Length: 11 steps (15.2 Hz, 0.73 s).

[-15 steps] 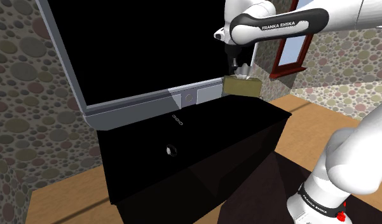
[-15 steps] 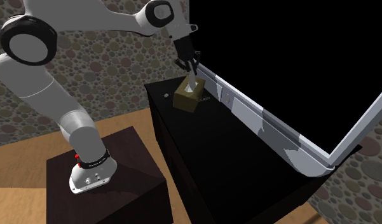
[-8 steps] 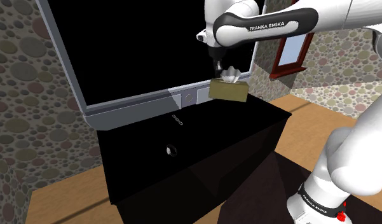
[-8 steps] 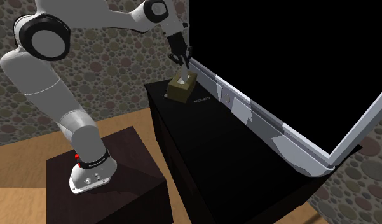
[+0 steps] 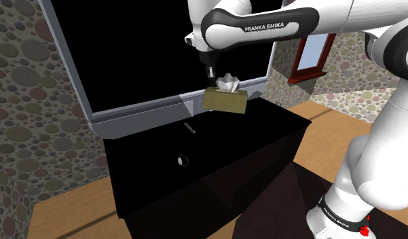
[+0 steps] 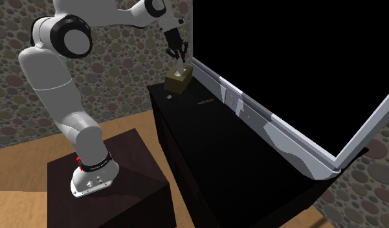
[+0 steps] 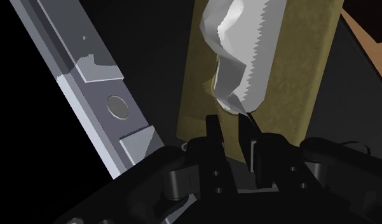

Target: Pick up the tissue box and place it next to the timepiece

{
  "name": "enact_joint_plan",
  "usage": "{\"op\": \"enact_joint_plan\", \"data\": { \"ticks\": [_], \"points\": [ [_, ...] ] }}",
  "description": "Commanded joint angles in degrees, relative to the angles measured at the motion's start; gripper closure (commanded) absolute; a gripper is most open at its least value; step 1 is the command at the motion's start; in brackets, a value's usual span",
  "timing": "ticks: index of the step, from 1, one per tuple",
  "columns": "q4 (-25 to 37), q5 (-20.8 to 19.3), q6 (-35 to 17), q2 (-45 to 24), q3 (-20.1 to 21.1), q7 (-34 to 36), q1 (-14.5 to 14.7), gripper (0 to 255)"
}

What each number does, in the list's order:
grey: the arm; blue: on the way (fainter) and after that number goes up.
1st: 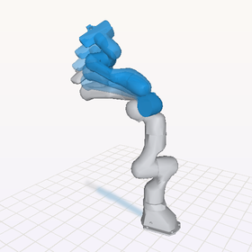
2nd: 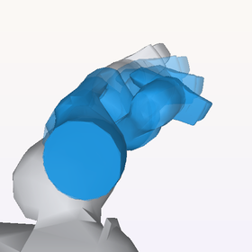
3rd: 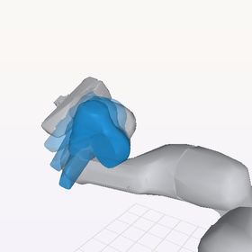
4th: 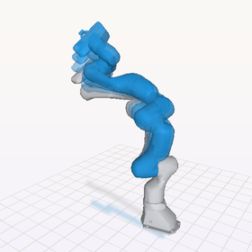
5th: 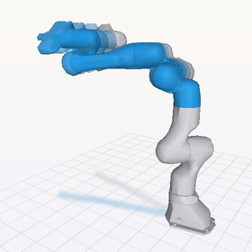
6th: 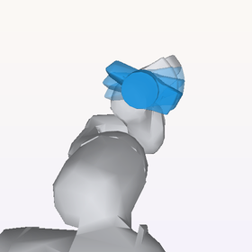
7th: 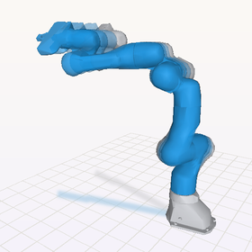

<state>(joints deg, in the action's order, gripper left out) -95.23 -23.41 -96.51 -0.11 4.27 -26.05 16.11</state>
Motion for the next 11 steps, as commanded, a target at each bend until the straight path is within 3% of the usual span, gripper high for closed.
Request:
{"op": "enact_joint_plan", "data": {
  "ticks": [1,11],
  "points": [
    [0.31,-0.1,-0.08,-0.93,0.59,1.41,0.6,255],
    [-7.59,-0.61,-7.19,-0.59,0.36,4.06,0.35,255]
  ]
}}
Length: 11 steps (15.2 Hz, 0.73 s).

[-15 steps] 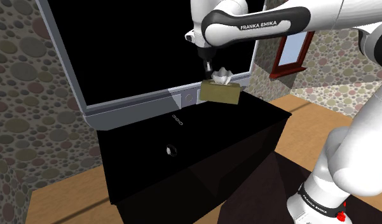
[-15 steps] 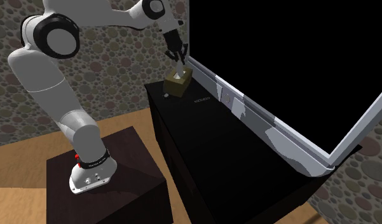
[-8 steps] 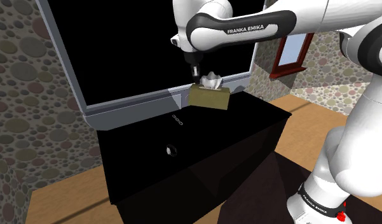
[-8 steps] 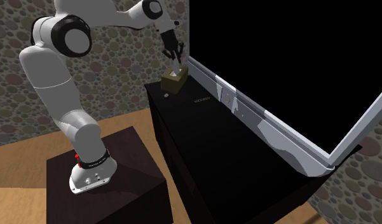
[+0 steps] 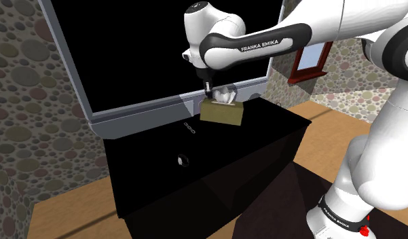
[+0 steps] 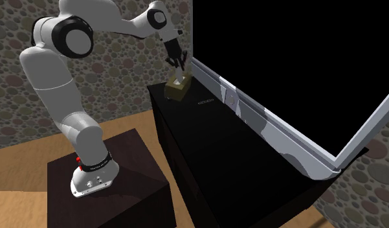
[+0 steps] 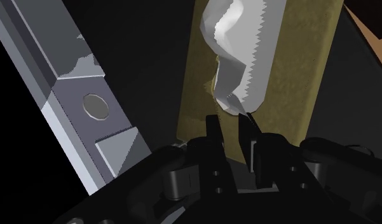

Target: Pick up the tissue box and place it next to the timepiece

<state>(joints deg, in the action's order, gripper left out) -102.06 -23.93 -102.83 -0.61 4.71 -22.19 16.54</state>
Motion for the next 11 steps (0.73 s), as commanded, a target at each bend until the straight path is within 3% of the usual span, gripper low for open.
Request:
{"op": "enact_joint_plan", "data": {
  "ticks": [1,11],
  "points": [
    [-1.46,-0.17,-1.56,-0.13,-0.1,0.48,-0.11,255],
    [-7.72,-1.23,-8.33,-1.14,-0.32,3.29,-0.32,255]
  ]
}}
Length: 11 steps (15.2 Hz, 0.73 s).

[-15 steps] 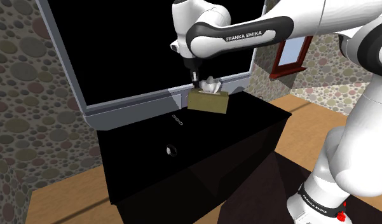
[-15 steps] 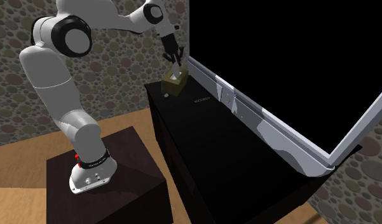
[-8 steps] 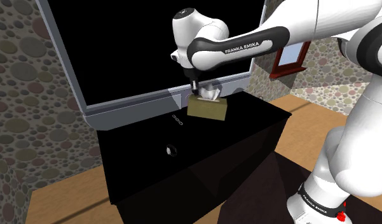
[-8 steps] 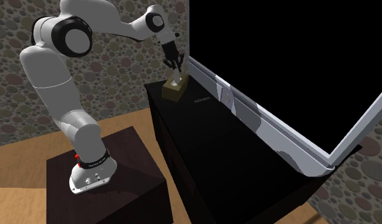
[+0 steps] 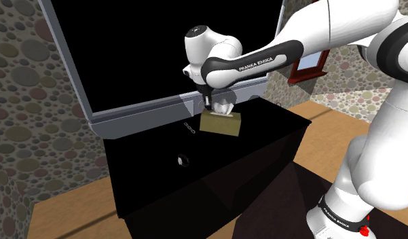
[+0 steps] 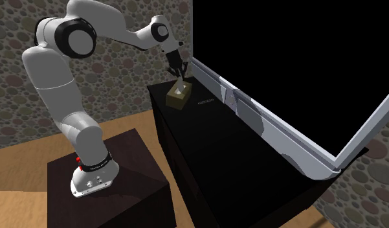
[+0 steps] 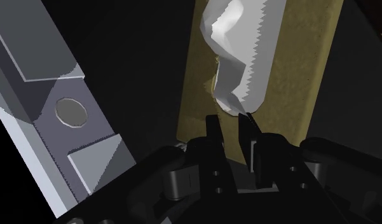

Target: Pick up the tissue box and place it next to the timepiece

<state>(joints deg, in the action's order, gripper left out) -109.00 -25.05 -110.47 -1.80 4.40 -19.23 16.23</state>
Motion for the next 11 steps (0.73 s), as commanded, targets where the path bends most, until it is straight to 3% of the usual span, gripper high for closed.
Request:
{"op": "enact_joint_plan", "data": {
  "ticks": [1,11],
  "points": [
    [-1.33,-0.25,-1.36,-0.12,-0.03,0.62,-0.03,255],
    [-6.12,-1.9,-7.85,-2.39,-0.28,3.7,-0.23,255]
  ]
}}
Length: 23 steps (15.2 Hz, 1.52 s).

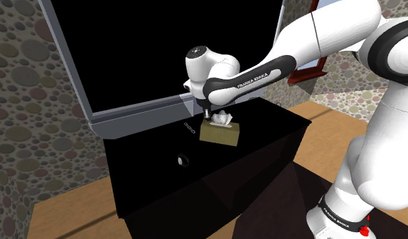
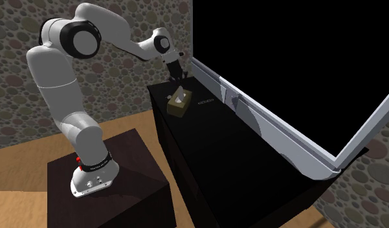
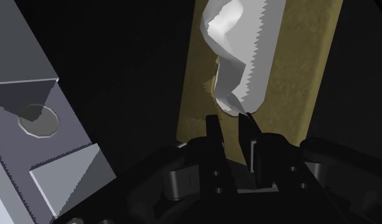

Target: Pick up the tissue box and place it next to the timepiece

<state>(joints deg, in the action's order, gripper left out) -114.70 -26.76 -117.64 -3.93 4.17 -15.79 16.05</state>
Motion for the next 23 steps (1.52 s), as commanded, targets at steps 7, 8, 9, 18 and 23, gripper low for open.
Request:
{"op": "enact_joint_plan", "data": {
  "ticks": [7,8,9,18,23],
  "points": [
    [-3.0,-1.69,-5.06,-2.51,-0.3,2.62,-0.16,255],
    [-3.42,-2.01,-5.87,-2.99,-0.35,3.08,-0.18,255],
    [-3.42,-2.01,-5.87,-2.99,-0.35,3.08,-0.17,255],
    [-3.44,-2.01,-5.88,-2.99,-0.35,3.09,-0.18,0],
    [-1.91,-0.88,-2.54,-1.3,0.33,2.44,0.48,0]
  ]
}}
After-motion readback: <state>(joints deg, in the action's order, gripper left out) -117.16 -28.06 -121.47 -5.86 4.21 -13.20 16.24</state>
